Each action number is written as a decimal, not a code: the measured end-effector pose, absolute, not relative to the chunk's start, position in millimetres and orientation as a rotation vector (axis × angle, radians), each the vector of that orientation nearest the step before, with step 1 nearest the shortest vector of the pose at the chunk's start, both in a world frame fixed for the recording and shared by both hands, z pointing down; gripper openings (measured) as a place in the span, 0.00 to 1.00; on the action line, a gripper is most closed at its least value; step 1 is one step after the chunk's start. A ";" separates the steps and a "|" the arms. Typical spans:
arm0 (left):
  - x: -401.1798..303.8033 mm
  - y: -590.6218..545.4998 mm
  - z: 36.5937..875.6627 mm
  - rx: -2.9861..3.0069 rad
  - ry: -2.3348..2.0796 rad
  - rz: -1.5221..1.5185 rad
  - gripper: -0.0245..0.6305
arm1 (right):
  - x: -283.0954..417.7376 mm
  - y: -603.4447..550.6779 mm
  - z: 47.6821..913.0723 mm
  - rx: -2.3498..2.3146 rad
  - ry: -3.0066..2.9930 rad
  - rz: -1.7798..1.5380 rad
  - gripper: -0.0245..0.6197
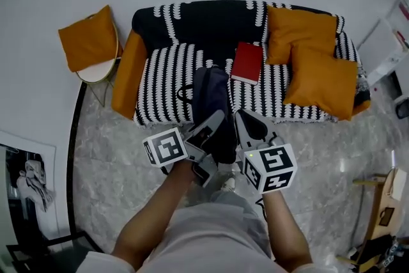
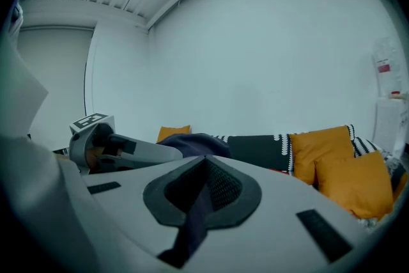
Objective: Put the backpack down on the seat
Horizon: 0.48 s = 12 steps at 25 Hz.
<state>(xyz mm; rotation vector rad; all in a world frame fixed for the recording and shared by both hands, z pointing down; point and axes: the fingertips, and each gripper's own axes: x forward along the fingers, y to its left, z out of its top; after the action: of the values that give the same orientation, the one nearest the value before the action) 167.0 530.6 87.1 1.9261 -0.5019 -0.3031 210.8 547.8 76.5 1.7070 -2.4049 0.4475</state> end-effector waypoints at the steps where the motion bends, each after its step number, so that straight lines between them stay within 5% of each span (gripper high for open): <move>1: 171.2 527.8 87.9 1.926 -0.507 -0.303 0.06 | 215.2 544.8 76.1 1.701 -2.410 0.446 0.04; 12: 191.4 503.2 94.1 1.923 -0.553 -0.308 0.06 | 235.3 521.7 80.3 1.650 -2.451 0.450 0.04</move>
<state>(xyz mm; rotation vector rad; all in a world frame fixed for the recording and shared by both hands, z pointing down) 191.4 503.2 94.1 1.9228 -0.5526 -0.3081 235.3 521.7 80.3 1.6497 -2.4507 0.4499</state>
